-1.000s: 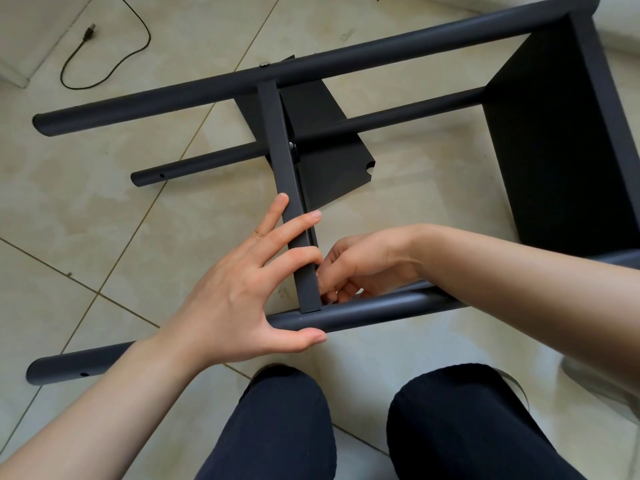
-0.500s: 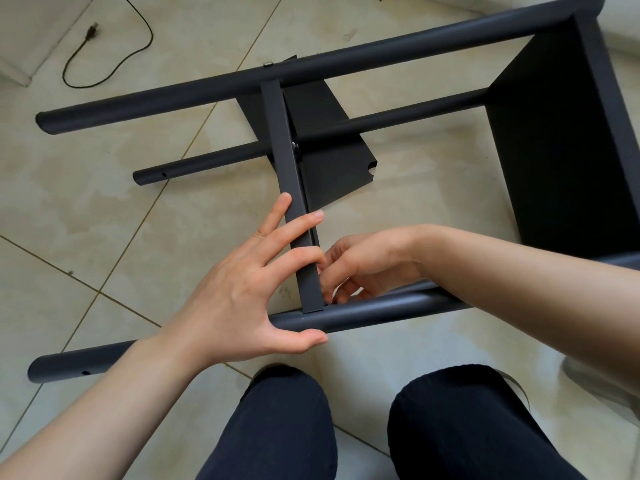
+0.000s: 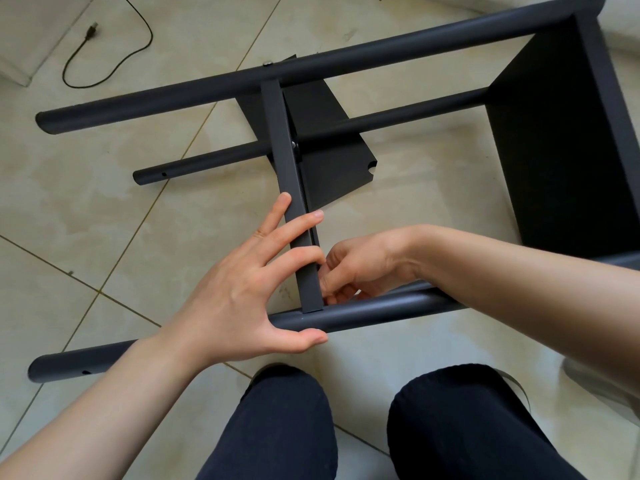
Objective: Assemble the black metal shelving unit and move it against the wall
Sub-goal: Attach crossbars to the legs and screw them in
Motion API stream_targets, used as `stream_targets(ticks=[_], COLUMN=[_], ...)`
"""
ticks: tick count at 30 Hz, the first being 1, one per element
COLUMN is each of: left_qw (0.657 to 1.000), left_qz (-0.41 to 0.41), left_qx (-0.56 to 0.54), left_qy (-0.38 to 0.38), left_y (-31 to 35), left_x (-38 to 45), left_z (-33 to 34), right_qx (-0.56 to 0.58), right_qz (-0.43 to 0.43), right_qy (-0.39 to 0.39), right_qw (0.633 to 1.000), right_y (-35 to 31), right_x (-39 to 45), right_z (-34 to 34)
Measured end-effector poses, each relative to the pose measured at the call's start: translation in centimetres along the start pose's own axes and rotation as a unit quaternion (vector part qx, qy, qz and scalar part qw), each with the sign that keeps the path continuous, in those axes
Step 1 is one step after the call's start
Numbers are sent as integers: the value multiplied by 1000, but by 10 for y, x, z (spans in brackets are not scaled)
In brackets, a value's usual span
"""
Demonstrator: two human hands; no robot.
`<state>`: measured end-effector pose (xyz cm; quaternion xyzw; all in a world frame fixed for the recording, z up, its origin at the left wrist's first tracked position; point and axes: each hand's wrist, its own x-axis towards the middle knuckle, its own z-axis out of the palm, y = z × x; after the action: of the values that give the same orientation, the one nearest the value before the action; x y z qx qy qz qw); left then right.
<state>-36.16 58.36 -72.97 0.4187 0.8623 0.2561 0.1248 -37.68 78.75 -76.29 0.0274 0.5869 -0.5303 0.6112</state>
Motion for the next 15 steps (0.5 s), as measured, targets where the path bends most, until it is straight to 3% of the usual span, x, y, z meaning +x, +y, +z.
stream_targets(ticks=[9, 15], left_qw=[1000, 1000], left_qz=[7, 5], left_qx=[6, 12], left_qy=[5, 8], left_y=[-2, -1], left_x=[-2, -4], left_z=[1, 0], right_qx=[-24, 12], right_qz=[-35, -100], right_qy=[26, 113], right_qw=[999, 988], right_y=[3, 4], right_x=[-4, -23], right_z=[3, 10])
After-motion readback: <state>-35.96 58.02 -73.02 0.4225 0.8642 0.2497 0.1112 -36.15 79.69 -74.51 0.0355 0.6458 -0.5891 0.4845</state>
